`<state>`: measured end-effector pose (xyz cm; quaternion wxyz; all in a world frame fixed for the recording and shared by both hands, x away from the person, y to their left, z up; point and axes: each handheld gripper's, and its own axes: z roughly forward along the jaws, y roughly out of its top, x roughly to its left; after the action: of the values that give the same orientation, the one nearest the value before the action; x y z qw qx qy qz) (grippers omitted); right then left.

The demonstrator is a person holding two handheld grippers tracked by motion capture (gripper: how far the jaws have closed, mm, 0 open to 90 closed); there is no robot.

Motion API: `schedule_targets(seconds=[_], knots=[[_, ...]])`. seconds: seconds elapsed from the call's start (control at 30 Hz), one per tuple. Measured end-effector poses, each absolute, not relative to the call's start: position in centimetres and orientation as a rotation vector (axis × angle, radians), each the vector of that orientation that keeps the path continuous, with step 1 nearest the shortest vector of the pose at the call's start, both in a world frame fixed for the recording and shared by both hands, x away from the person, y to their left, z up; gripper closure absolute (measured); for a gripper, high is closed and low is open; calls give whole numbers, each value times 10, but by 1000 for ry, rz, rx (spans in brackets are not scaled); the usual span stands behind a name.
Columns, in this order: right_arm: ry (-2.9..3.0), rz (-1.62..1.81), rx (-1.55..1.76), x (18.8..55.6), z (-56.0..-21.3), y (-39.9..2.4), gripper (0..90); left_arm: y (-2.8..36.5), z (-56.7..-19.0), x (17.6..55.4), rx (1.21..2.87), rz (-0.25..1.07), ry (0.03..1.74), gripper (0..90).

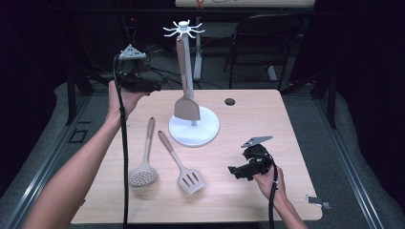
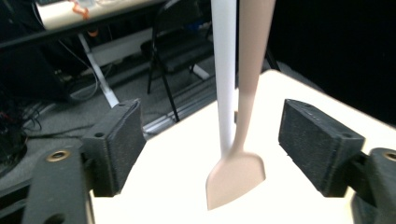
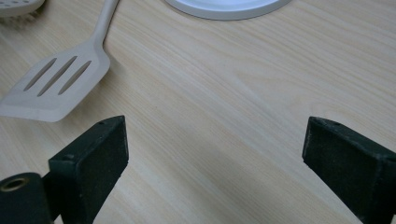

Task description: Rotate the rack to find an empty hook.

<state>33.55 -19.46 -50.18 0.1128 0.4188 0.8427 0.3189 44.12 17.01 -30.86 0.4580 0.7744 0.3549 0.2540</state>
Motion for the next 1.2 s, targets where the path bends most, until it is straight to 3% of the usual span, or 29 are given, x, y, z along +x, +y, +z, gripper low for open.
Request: schedule_targets(seconds=[0.2,0.8,1.2], knots=[[2480,938,1235,335,-504,-193,69,181,-334,430,1951,590,902,160],[2522,896,1221,335,-511,-186,74,201,-445,390,2106,458,1000,140],[2547,871,1204,337,-518,-179,79,204,-498,363,2146,479,1102,126]])
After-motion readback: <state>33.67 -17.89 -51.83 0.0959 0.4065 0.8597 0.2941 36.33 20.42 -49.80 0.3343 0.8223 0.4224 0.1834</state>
